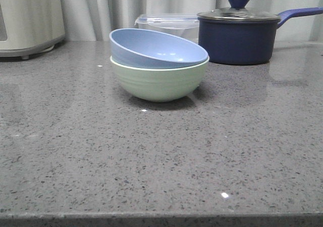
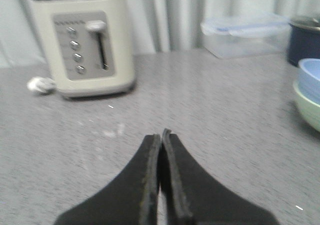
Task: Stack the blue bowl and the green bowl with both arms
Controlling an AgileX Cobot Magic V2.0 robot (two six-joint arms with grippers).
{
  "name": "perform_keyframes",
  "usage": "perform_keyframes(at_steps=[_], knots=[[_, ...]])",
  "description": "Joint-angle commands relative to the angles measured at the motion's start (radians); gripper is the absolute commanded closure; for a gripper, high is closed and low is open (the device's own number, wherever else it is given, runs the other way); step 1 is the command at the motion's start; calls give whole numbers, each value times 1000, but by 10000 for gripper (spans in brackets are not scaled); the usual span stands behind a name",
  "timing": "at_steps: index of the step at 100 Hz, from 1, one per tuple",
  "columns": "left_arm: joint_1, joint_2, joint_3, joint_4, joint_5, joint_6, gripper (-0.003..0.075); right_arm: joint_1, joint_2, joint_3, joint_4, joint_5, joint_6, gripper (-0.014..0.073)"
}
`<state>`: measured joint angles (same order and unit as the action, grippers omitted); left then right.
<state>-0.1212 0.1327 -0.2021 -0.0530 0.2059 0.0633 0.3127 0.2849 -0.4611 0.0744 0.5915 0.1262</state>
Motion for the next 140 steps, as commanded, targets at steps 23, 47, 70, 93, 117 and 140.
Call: perform_keyframes(at_steps=[23, 47, 70, 93, 117, 140], knots=[[117, -106, 151, -34, -206, 27, 741, -6, 7, -26, -9, -70, -1, 673], [136, -171, 245, -23, -189, -39, 741, -6, 7, -26, -9, -70, -1, 673], [136, -173, 245, -23, -169, -39, 741, -6, 7, -26, -9, -69, -1, 673], [136, -173, 245, -23, -173, -39, 741, -6, 7, -26, -9, -69, -1, 673], [136, -173, 245, -23, -173, -39, 741, -6, 7, -26, -9, -69, -1, 673], [136, -173, 245, -23, -173, -39, 741, -6, 7, -26, -9, -69, -1, 673]])
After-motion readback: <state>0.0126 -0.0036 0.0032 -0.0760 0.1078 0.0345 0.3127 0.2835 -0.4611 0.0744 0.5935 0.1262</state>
